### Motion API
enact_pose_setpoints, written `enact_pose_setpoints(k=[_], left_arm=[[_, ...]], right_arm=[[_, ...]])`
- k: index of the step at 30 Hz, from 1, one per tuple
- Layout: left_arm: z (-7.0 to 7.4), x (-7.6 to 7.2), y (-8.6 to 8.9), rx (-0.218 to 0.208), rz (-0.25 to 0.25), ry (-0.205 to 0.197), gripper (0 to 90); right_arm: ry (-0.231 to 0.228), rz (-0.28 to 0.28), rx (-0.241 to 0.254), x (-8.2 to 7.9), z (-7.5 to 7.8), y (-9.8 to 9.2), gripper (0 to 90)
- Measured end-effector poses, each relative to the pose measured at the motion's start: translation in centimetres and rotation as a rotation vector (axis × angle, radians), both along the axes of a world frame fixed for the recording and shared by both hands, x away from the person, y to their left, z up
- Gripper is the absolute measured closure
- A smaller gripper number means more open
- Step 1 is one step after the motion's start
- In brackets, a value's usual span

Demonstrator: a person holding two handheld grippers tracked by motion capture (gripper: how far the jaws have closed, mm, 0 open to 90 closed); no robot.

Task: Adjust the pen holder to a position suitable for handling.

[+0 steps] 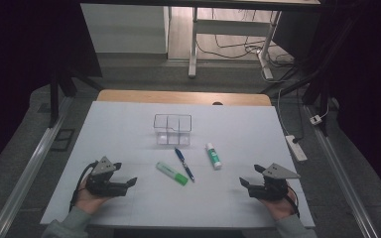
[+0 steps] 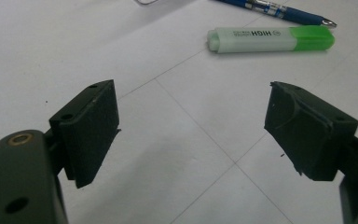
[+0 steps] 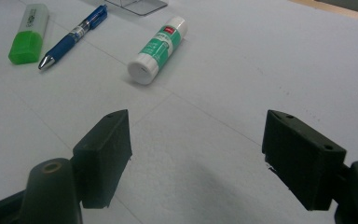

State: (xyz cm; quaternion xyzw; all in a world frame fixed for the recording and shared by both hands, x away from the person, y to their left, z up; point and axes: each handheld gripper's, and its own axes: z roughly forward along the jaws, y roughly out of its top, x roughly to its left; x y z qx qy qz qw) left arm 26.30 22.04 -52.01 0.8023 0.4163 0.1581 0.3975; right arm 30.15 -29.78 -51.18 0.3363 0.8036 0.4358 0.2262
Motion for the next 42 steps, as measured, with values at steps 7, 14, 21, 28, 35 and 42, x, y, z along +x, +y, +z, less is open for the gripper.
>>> enact_pose_setpoints(k=[7, 14, 21, 28, 35, 42], left_arm=[[0.0, 0.2, 0.0, -0.002, 0.0, 0.001, 17.5], [0.0, 0.4, 0.0, 0.0, -0.004, 0.008, 17.6], [0.0, 0.6, 0.0, -0.004, 0.0, 0.009, 18.2], [0.5, 1.3, 0.3, -0.007, 0.006, 0.007, 19.0], [0.6, 2.3, 0.2, 0.004, 0.004, 0.011, 19.7], [0.7, 3.5, -0.1, 0.019, 0.01, 0.012, 19.9]], right_arm=[[0.003, 0.004, 0.0, -0.1, 0.0, -0.1, 23.5], [0.007, 0.005, -0.007, -0.1, -0.1, -0.2, 23.5], [0.005, 0.006, -0.023, -0.2, -0.1, -0.1, 23.5], [0.004, 0.006, -0.031, -0.2, -0.2, 0.1, 23.6], [0.006, 0.007, -0.027, -0.2, -0.3, 0.0, 23.5], [0.007, 0.004, -0.029, -0.3, -0.3, -0.1, 23.5]])
